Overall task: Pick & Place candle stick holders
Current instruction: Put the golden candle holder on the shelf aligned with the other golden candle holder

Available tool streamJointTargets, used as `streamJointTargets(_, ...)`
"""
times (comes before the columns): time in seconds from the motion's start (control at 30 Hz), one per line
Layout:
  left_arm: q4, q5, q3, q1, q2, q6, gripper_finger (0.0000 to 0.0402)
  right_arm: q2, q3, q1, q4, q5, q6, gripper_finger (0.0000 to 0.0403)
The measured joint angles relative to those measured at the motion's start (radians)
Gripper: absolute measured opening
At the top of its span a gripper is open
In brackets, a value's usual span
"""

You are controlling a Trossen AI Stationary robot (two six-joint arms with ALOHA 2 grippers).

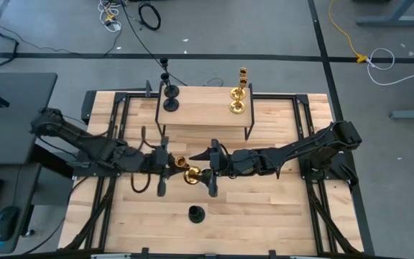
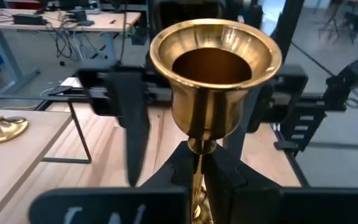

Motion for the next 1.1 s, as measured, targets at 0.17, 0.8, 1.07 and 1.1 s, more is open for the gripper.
streamJointTargets(0.17, -0.009, 0.039, 0.035, 0.038, 0.063, 0.015, 0.0021, 0.000, 0.000, 0.000, 0.002, 0.000, 0.001, 0.0271)
streamJointTargets(0.8, -0.032, 0.081, 0.081, 0.073, 0.087, 0.050, 0.0022, 0.000, 0.000, 0.000, 0.000, -0.009, 0.001, 0.0058)
streamJointTargets(1.07, -0.032, 0.083, 0.081, 0.073, 0.087, 0.059, 0.0024, 0.000, 0.000, 0.000, -0.006, -0.009, -0.005, 0.0018)
streamJointTargets(1.1, -0.032, 0.083, 0.081, 0.073, 0.087, 0.065, 0.0027, 0.000, 0.000, 0.000, -0.007, -0.009, -0.005, 0.0016)
